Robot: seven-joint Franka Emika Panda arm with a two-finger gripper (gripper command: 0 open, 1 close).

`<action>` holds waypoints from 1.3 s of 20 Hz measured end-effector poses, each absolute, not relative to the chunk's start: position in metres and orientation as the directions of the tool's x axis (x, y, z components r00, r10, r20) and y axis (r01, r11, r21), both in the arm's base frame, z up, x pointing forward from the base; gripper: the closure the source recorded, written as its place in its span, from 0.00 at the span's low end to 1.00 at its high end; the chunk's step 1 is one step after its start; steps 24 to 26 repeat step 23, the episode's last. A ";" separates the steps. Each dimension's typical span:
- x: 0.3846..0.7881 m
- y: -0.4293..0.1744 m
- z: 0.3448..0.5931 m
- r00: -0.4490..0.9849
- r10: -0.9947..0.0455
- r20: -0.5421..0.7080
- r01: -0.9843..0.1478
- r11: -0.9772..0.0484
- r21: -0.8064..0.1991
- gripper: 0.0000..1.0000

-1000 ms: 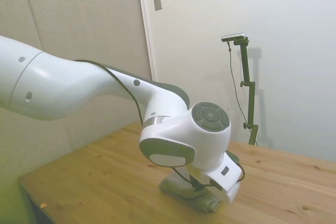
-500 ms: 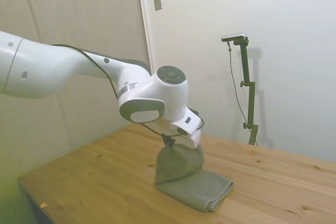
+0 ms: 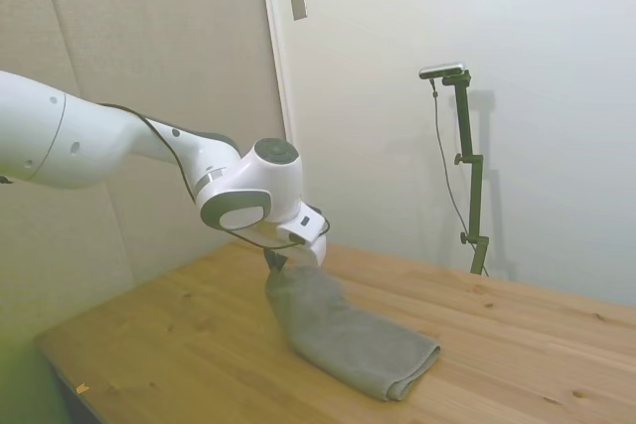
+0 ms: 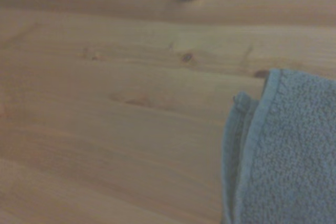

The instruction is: Unfold the towel

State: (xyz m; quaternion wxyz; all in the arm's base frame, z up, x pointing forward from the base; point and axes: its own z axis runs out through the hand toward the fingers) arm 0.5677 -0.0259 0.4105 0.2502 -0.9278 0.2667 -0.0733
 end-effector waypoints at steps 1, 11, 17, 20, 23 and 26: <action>0.566 -0.019 0.402 0.853 -0.521 -0.006 -0.456 -0.741 -0.494 0.00; 0.562 -0.011 0.387 0.860 -0.510 -0.027 -0.460 -0.748 -0.479 0.00; 0.556 -0.026 0.406 0.789 -0.614 0.011 -0.577 -0.747 -0.331 0.00; 0.533 -0.039 0.417 0.731 -0.680 0.056 -0.658 -0.724 -0.207 0.00; 0.493 -0.040 0.438 0.662 -0.746 0.070 -0.741 -0.666 -0.082 0.00; 0.493 -0.040 0.438 0.662 -0.746 0.070 -0.741 -0.666 -0.082 0.00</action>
